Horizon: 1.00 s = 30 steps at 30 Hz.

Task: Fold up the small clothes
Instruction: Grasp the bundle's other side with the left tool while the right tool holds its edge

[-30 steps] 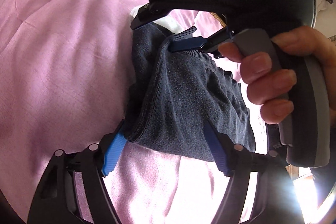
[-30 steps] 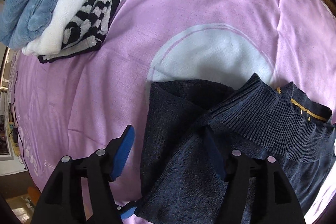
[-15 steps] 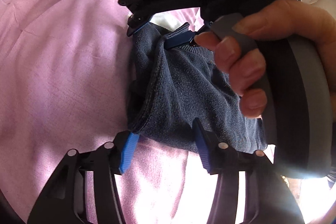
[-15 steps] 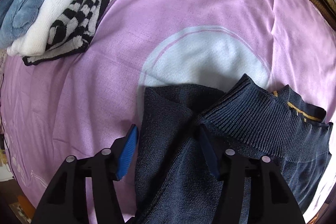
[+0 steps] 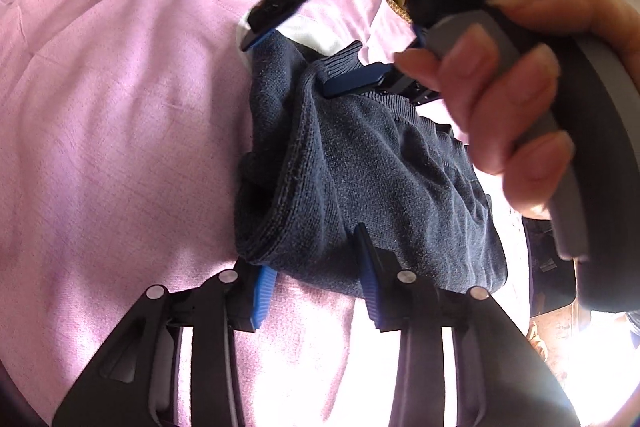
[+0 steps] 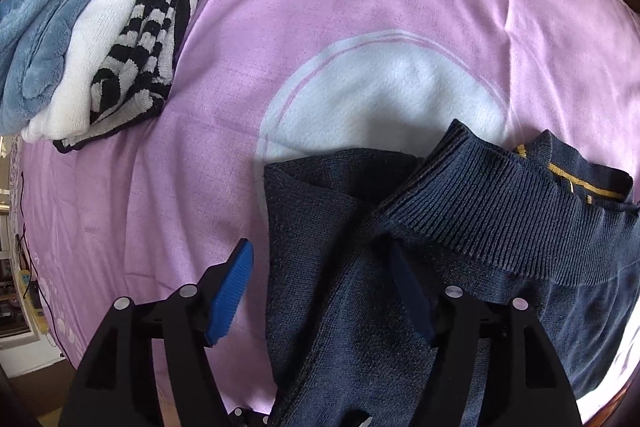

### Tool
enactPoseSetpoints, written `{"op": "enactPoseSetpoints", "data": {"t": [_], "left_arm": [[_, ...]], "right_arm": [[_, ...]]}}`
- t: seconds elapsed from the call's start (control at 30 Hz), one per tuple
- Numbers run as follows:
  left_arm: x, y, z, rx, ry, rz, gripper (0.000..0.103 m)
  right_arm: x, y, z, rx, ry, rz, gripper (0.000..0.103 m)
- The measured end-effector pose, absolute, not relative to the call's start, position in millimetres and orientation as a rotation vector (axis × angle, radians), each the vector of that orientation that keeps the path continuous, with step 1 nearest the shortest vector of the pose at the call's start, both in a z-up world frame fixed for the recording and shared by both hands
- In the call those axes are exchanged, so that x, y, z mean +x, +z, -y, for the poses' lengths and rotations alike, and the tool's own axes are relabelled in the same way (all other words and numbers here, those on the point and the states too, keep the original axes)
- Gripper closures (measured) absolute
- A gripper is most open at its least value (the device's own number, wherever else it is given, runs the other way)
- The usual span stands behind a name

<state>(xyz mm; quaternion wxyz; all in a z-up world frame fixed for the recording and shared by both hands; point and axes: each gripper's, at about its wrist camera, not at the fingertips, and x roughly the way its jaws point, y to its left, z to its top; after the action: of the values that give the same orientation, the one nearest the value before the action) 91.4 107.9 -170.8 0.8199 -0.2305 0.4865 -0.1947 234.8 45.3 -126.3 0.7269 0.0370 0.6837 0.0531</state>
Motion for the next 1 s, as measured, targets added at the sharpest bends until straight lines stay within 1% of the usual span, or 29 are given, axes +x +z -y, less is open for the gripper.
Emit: {"op": "enactPoseSetpoints", "data": {"t": [0.07,0.1,0.13,0.17,0.23,0.27,0.3,0.33,0.63,0.83,1.0], "left_arm": [[91,-171,-106,-0.488,-0.415,-1.035,0.07],[91,-171,-104,-0.485,-0.415,-1.035,0.071],[91,-171,-102,-0.482,-0.415,-1.034,0.074],[90,-171,-100,-0.477,-0.415,-1.033,0.076],[88,-167,-96,-0.465,-0.416,-1.03,0.08],[87,-165,-93,-0.456,-0.414,-1.029,0.082],[88,-163,-89,-0.445,-0.411,-1.027,0.083],[87,-161,-86,-0.434,-0.408,-1.026,0.085],[77,-134,-59,-0.332,-0.367,-0.996,0.09],[67,-104,-37,-0.23,-0.351,-0.96,0.09],[63,-83,-17,-0.146,-0.34,-0.937,0.092]], "right_arm": [[233,-128,-52,0.044,0.12,-1.493,0.029],[231,-128,-54,0.015,0.125,-1.481,0.036],[230,-128,-55,-0.029,0.124,-1.462,0.05],[229,-127,-54,-0.044,0.128,-1.443,0.055],[226,-125,-43,0.005,0.137,-1.421,0.075],[226,-124,-33,0.046,0.151,-1.417,0.079],[225,-123,-25,0.097,0.166,-1.416,0.086],[222,-119,-14,0.14,0.178,-1.415,0.09],[212,-91,29,0.349,0.294,-1.348,0.09],[221,-88,37,0.464,0.355,-1.314,0.09],[215,-70,56,0.504,0.392,-1.271,0.09]]}}
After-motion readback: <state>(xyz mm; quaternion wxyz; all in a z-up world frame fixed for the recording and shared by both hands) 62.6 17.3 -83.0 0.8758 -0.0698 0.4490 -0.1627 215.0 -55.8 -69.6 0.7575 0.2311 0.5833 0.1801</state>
